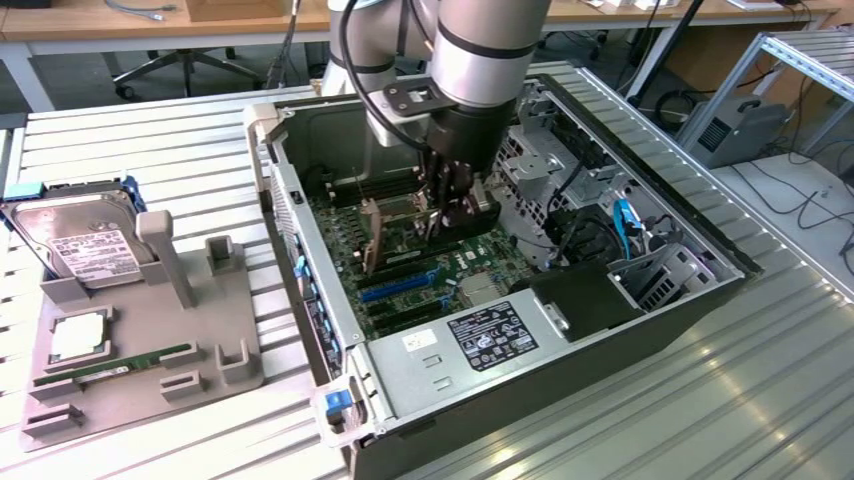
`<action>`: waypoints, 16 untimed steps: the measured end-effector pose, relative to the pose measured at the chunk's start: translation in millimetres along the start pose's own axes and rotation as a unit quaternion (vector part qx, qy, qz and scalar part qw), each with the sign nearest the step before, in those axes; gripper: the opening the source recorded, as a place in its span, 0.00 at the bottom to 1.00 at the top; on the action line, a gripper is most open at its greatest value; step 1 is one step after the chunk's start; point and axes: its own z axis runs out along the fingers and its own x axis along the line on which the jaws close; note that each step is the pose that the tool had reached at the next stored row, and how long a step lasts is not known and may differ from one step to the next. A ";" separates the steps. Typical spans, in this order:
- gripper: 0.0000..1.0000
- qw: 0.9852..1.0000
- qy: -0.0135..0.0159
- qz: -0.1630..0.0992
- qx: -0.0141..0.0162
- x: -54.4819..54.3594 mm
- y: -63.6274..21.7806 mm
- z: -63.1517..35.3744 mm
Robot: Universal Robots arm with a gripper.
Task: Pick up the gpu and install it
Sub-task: 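Insert the gpu into the slot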
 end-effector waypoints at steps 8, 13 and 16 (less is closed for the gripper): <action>0.27 1.000 0.000 0.000 0.000 0.0 2.1 0.8; 0.27 1.000 0.000 0.000 0.000 0.1 2.9 1.4; 0.27 1.000 0.000 0.000 0.000 0.1 3.3 1.9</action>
